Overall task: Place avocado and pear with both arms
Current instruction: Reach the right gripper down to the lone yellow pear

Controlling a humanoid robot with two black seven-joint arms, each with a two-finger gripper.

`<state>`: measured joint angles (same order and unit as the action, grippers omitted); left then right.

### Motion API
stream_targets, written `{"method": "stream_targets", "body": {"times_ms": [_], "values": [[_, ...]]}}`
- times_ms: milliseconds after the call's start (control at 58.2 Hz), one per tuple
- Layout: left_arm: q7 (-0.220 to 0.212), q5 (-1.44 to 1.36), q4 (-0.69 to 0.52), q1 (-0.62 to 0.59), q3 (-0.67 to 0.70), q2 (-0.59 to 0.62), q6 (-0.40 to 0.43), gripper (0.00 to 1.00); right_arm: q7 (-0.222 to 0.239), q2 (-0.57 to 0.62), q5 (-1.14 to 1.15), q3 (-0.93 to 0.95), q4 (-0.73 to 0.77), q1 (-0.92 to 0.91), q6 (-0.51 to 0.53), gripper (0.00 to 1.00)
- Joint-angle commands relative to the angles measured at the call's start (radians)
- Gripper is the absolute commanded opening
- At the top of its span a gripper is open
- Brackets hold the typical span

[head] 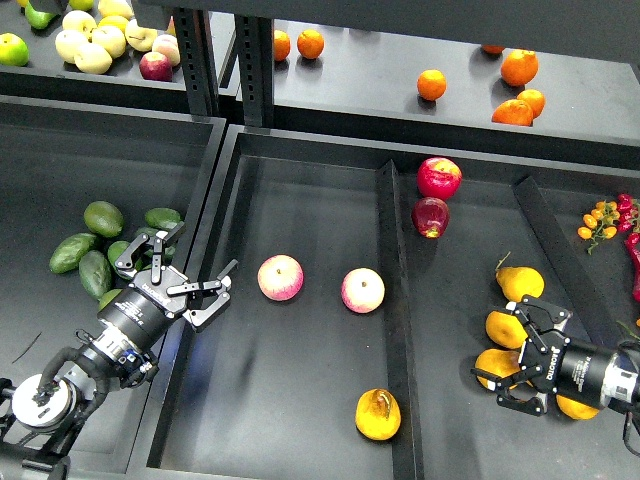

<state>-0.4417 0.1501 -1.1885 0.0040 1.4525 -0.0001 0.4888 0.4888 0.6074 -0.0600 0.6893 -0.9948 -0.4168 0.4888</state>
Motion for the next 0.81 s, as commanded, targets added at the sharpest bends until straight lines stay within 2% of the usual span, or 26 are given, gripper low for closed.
{"method": "stream_targets", "body": {"times_ms": [0, 223, 498, 790], "values": [[0.0, 0.0, -0.006, 0.017, 0.0, 0.0, 0.0, 0.99, 0.0, -0.054, 0.054, -0.013, 0.042, -0.011, 0.0, 1.0], [0.0, -0.001, -0.02, 0.027, -0.001, 0.0, 0.0, 0.99, 0.0, -0.135, 0.112, -0.028, 0.079, -0.03, 0.0, 1.0], [0.0, -0.004, -0.02, 0.027, -0.001, 0.0, 0.0, 0.99, 0.0, -0.222, 0.132, -0.166, 0.136, -0.068, 0.0, 1.0], [0.0, -0.004, -0.02, 0.033, -0.003, 0.0, 0.0, 0.99, 0.0, -0.261, 0.16, -0.214, 0.171, -0.077, 0.0, 0.99]]}}
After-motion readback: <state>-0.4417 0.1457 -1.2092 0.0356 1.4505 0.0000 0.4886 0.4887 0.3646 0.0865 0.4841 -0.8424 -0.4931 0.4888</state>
